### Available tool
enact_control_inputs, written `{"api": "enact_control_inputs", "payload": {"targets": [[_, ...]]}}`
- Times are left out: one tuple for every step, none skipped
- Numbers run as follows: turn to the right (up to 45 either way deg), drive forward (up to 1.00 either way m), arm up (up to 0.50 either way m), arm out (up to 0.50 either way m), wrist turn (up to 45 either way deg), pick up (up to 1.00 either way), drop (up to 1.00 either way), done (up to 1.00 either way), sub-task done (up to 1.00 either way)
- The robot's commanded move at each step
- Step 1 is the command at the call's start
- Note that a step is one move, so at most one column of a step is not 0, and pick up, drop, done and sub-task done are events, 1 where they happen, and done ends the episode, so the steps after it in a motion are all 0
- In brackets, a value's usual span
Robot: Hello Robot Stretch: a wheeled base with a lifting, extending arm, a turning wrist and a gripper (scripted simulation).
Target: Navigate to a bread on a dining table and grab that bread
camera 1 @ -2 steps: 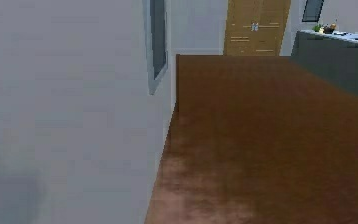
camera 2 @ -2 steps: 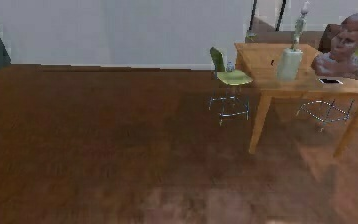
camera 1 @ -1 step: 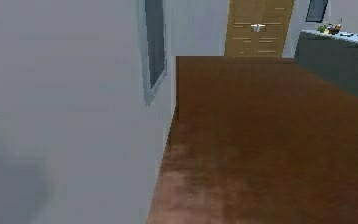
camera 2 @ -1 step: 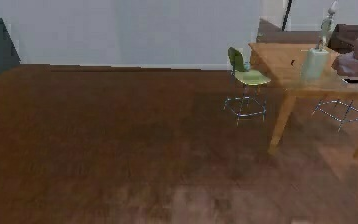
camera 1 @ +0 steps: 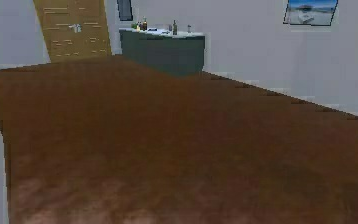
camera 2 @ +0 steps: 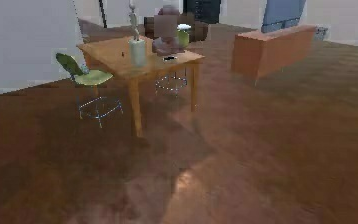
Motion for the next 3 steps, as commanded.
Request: {"api": "enact_control_inputs", "payload": {"targets": [[45.0,0.00,0.00,0.00,0.0,0.00,0.00,0.00,0.00],[3.0,0.00,0.00,0.00,0.0,0.00,0.00,0.00,0.00],[0.0,0.35,0.00,0.00,0.0,0.00,0.00,0.00,0.00]]}}
